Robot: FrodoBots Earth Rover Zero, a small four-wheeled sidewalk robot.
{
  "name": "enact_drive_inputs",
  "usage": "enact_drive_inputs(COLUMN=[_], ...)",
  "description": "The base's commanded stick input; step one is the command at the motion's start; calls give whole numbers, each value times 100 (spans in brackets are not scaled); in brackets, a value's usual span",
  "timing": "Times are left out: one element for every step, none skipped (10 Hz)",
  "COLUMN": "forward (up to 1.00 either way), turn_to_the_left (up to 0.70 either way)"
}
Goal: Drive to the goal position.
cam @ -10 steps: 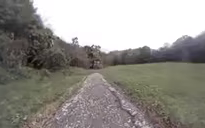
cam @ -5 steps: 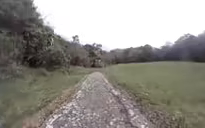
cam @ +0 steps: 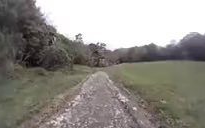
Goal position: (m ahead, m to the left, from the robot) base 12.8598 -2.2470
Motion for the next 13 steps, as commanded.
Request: enact_drive_inputs(forward=[85,85,85,85,85,85,85,85,85,85,85,85,85], turn_to_the_left=[16,0,0,0,0,0,0,0,0,0,0,0,0])
